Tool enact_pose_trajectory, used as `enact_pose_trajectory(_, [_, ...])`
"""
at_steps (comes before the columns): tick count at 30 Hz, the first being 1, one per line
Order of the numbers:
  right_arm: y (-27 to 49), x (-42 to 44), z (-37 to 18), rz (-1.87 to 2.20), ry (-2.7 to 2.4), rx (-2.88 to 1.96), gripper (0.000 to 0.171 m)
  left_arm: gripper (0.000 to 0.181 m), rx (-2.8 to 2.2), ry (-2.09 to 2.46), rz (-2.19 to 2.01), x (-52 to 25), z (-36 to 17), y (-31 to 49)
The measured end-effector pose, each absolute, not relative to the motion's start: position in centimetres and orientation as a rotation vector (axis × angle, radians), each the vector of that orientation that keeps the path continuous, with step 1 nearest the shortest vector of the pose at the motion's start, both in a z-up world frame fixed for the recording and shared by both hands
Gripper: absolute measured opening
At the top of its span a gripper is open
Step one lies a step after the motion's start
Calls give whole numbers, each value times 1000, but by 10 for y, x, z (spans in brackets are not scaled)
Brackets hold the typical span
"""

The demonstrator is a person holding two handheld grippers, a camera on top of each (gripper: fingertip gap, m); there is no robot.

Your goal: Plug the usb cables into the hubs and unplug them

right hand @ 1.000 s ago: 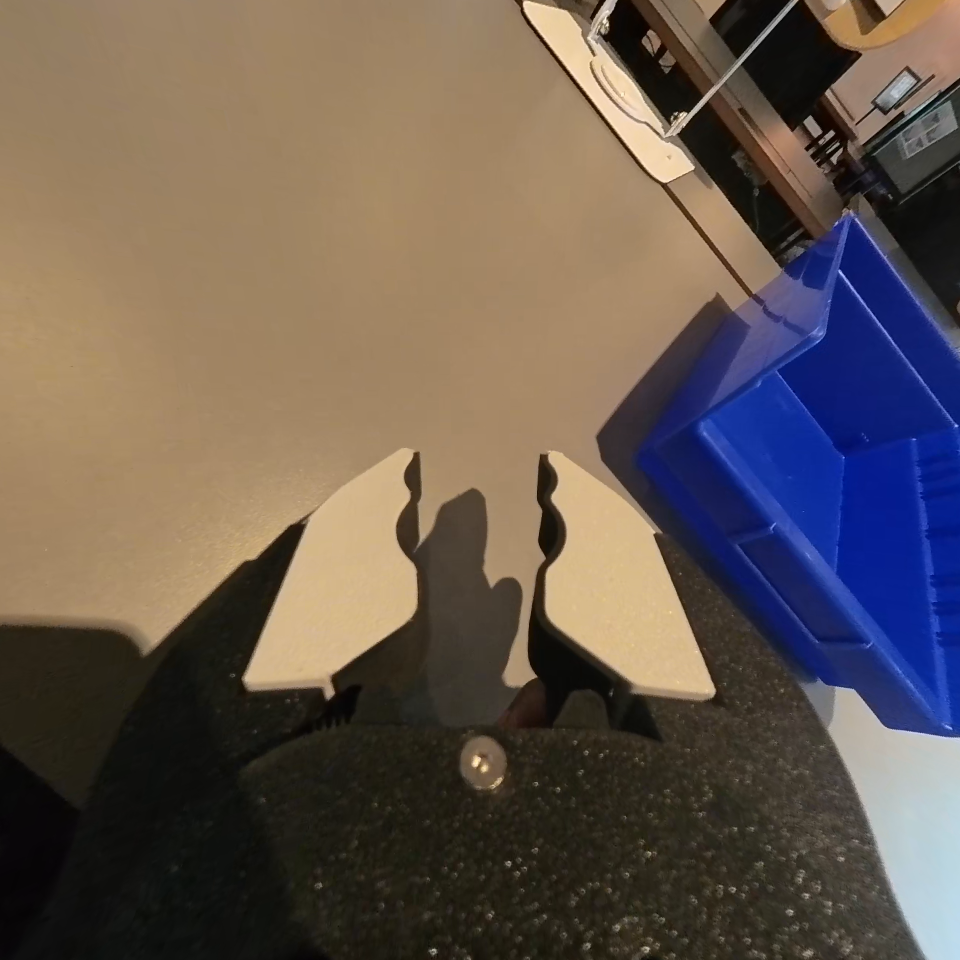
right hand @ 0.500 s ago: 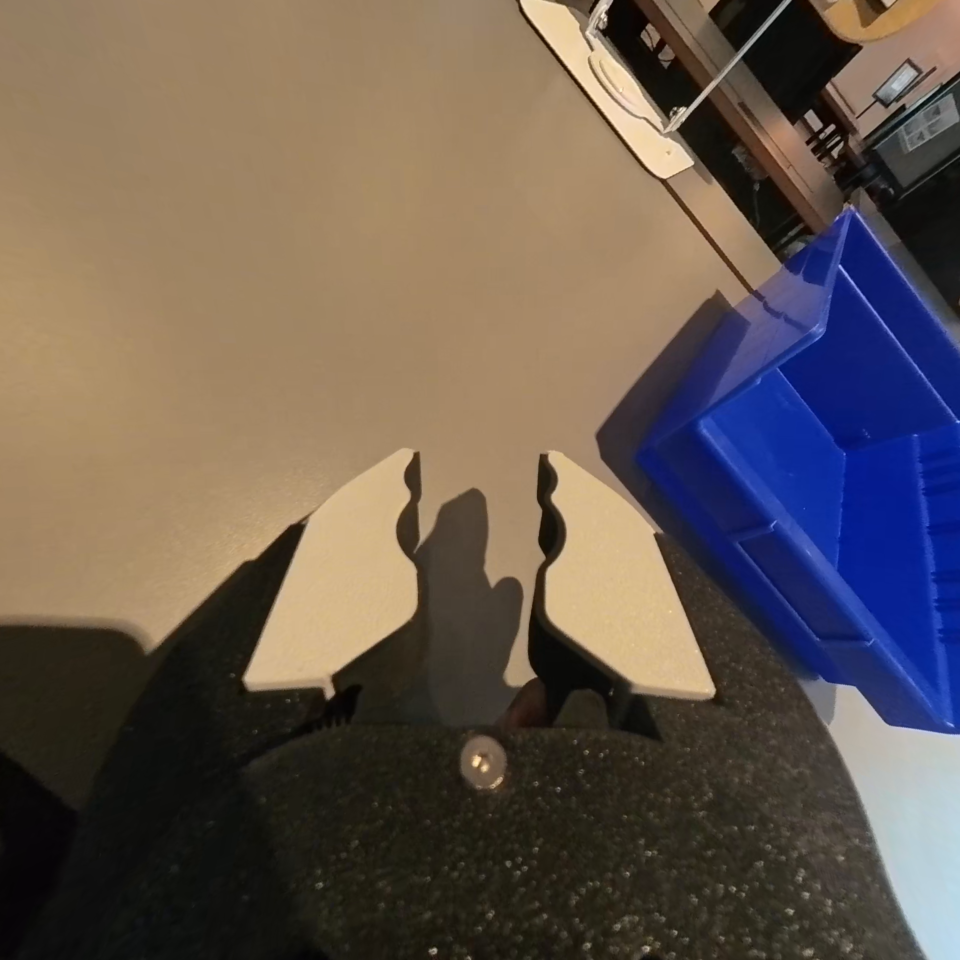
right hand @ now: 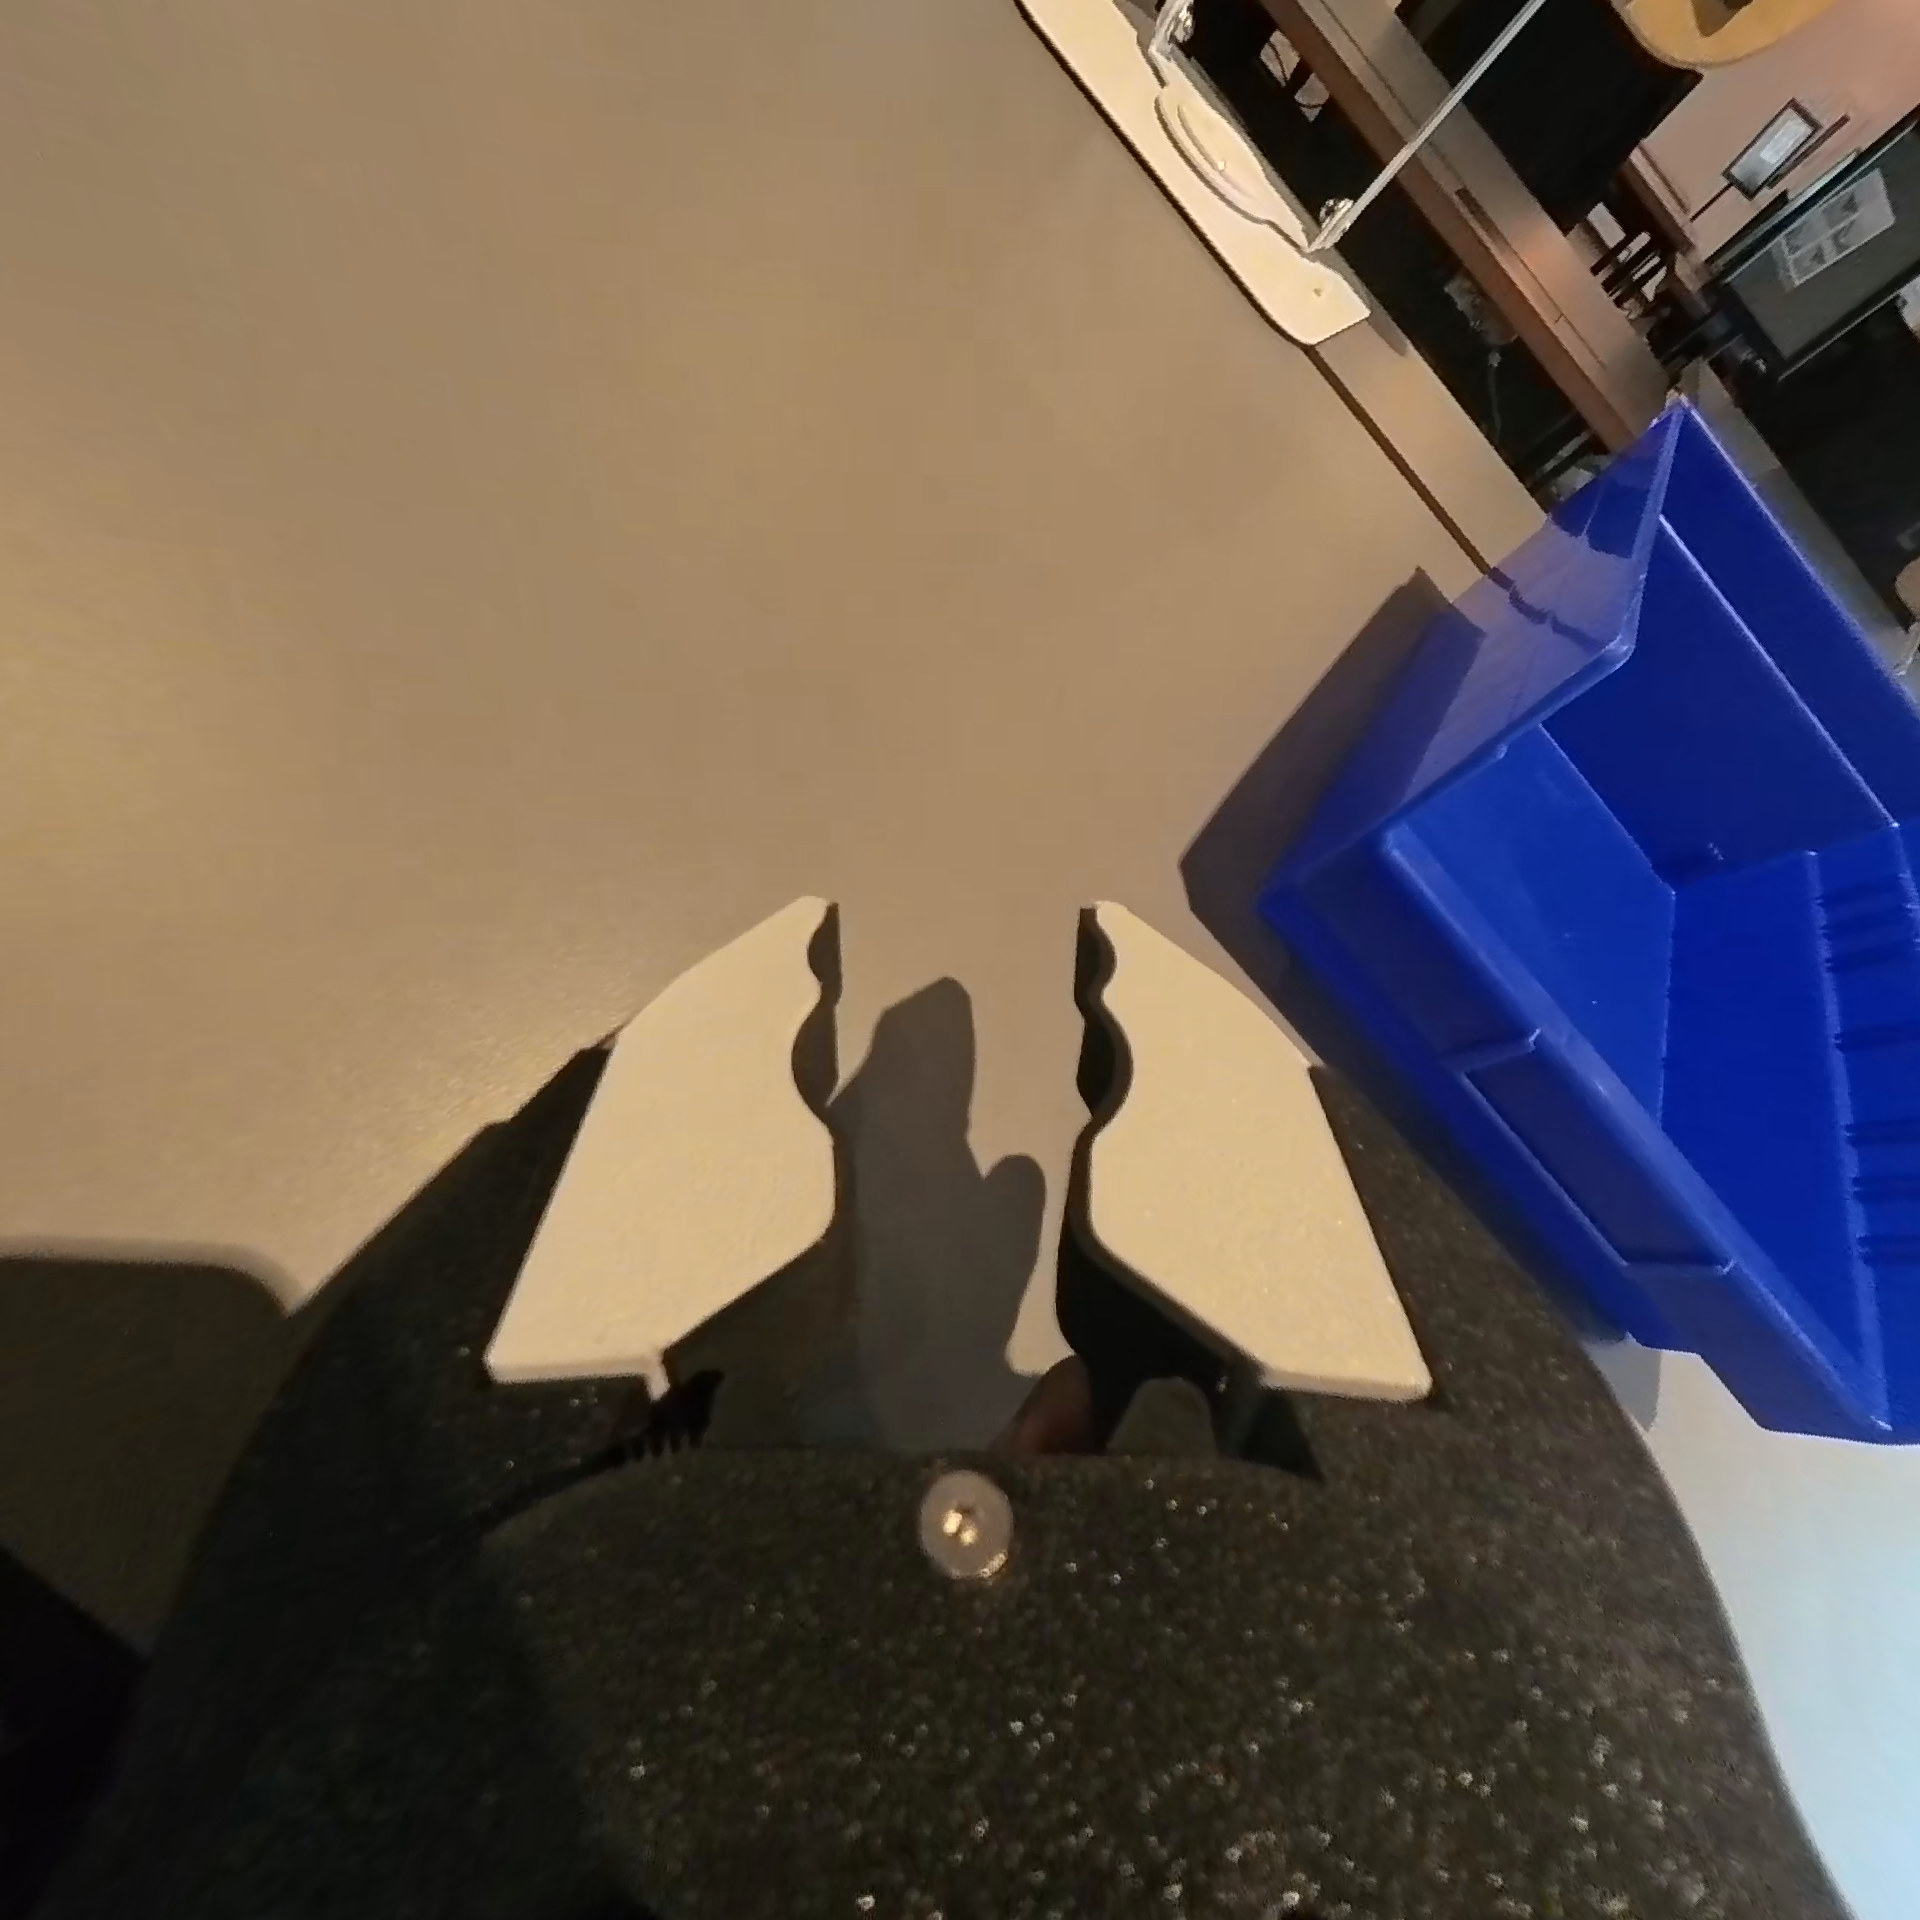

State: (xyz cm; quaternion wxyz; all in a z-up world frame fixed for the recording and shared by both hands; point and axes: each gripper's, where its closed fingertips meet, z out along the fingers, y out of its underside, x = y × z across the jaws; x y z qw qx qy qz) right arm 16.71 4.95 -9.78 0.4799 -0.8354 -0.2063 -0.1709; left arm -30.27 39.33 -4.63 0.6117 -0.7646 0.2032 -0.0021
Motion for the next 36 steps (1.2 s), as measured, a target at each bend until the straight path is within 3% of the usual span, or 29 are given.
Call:
enact_pose_trajectory(6, [51, 169, -98, -414, -483, -2050, 44, 39, -1750, 453, -25, -285, -29, 365])
enact_pose_trajectory(24, [64, 169, -102, -367, -372, -2133, 50, 39, -1784, 548, -222, -174, -32, 332])
enact_pose_trajectory(36, [142, 128, -73, -111, -57, -2097, 60, 54, -1858, 633, -448, -74, -46, 321])
